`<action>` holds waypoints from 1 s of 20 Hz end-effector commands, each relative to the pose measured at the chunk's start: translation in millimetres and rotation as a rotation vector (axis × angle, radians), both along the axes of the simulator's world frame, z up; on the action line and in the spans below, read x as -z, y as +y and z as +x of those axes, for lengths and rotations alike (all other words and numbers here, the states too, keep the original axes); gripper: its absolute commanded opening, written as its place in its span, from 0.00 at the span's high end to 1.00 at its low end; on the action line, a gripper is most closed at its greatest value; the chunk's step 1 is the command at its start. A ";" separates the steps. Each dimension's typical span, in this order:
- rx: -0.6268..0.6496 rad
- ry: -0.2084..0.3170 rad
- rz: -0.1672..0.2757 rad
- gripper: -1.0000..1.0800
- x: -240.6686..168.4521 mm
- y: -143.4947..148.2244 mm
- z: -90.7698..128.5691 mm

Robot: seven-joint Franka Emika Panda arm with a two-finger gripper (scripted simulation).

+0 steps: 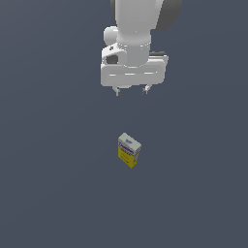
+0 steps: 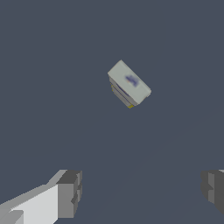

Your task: Pick up the object and move it to a goal position.

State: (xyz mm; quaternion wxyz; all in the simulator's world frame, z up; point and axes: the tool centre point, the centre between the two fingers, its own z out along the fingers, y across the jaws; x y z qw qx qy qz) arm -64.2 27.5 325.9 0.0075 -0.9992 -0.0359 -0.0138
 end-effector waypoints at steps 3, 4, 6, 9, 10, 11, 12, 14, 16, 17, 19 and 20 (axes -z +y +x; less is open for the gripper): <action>-0.017 0.001 -0.001 0.04 2.2 -0.6 2.9; -0.024 0.001 -0.002 0.04 3.0 -0.5 4.1; -0.043 0.001 -0.003 0.04 5.2 -0.5 7.3; -0.081 0.002 -0.006 0.04 9.9 -1.0 13.5; -0.097 0.002 -0.007 0.04 11.8 -1.1 16.1; -0.113 0.003 -0.008 0.04 13.9 -1.3 18.8; -0.131 0.003 -0.009 0.04 16.3 -1.4 21.7; -0.171 0.004 -0.012 0.04 21.5 -1.8 28.1; -0.217 0.005 -0.014 0.04 27.7 -2.2 35.2; -0.241 0.006 -0.016 0.04 31.1 -2.5 39.1; -0.293 0.007 -0.018 0.04 38.6 -3.0 47.0; -0.319 0.008 -0.019 0.04 42.4 -3.2 51.0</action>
